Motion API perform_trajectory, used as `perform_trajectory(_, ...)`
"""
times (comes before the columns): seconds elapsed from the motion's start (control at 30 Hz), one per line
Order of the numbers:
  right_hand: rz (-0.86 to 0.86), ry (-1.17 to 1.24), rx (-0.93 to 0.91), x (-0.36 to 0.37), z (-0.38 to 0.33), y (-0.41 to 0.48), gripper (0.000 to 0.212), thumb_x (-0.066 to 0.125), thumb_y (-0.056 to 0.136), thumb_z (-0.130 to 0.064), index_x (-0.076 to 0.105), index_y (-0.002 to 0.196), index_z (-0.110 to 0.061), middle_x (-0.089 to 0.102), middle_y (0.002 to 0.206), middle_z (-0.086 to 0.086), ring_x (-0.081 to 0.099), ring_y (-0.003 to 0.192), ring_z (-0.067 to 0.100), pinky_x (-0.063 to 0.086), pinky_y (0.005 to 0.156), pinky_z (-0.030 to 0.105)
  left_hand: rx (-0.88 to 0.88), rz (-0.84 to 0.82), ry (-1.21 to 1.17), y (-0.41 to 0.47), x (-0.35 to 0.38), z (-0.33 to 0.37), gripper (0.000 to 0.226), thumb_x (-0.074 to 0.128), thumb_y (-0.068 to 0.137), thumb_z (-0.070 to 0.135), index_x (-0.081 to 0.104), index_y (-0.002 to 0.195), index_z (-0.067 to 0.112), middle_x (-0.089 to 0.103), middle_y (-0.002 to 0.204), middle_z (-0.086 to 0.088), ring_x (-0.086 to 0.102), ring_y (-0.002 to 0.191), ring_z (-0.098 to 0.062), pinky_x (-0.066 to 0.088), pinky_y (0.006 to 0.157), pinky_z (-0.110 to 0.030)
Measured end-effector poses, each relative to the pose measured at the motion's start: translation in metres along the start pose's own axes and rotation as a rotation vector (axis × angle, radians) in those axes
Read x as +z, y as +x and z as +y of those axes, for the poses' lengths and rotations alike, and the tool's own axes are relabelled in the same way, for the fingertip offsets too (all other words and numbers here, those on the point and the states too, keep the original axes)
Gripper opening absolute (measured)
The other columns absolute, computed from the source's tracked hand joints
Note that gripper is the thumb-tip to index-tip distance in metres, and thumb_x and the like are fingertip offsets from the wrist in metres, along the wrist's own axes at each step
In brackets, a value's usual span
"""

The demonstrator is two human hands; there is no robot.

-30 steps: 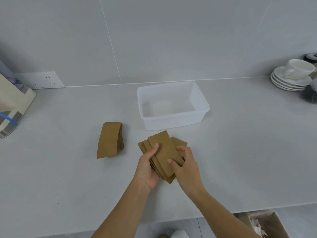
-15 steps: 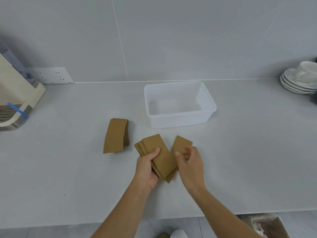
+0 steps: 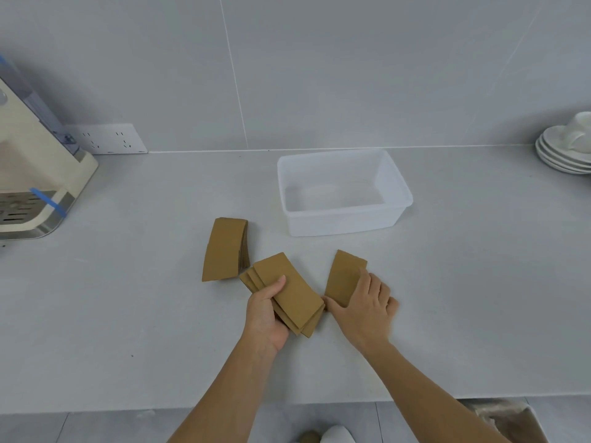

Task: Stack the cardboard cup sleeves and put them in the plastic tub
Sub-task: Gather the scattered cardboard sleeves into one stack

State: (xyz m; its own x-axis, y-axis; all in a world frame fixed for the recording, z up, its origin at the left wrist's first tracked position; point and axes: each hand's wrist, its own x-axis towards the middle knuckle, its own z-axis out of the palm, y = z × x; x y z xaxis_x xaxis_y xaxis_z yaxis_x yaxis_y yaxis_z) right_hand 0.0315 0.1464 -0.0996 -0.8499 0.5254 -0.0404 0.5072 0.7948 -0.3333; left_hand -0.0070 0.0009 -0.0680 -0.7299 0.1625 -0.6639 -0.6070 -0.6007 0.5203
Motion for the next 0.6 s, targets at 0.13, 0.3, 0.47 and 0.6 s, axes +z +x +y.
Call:
perform_trajectory(0.13,-0.054,0.108,0.010,-0.006,0.004,0.003,0.093,0.062,0.074,-0.054,0.016,0.142,-0.011,0.030,0.147,0.006,0.023,0.135,0.025,0.020,0.106,0.040,-0.009,0.002,0.014,0.001,0.000,0.001,0.007,0.065,0.083,0.010,0.070,0.085,0.014,0.077,0.075,-0.005,0.066,0.085,-0.025,0.054,0.066,-0.041)
perform_trajectory(0.3,-0.100,0.122,0.124,-0.013,0.010,0.003,0.077,0.061,0.079,-0.049,0.029,0.137,-0.009,0.018,0.151,0.009,0.015,0.137,0.027,0.015,0.108,0.041,-0.032,-0.006,0.024,0.003,0.007,0.000,0.007,0.065,0.083,0.010,0.070,0.085,0.014,0.072,0.090,-0.007,0.066,0.087,-0.026,0.053,0.076,-0.046)
perform_trajectory(0.47,-0.059,0.212,0.133,-0.019,0.013,0.003,0.066,0.070,0.074,-0.041,0.040,0.125,-0.012,0.034,0.139,0.007,0.028,0.127,0.026,0.020,0.102,0.039,-0.056,-0.010,0.046,0.004,0.010,-0.004,0.007,0.065,0.083,0.010,0.069,0.087,0.014,0.071,0.091,-0.008,0.066,0.086,-0.026,0.054,0.068,-0.043)
perform_trajectory(0.6,-0.129,0.466,0.131,-0.024,0.014,0.003,0.051,0.070,0.078,-0.020,0.035,0.115,-0.019,0.055,0.112,0.007,0.053,0.099,0.024,0.039,0.089,0.033,-0.071,0.001,0.063,0.004,0.010,-0.007,0.008,0.066,0.082,0.010,0.069,0.088,0.015,0.071,0.091,-0.008,0.066,0.086,-0.026,0.054,0.065,-0.041)
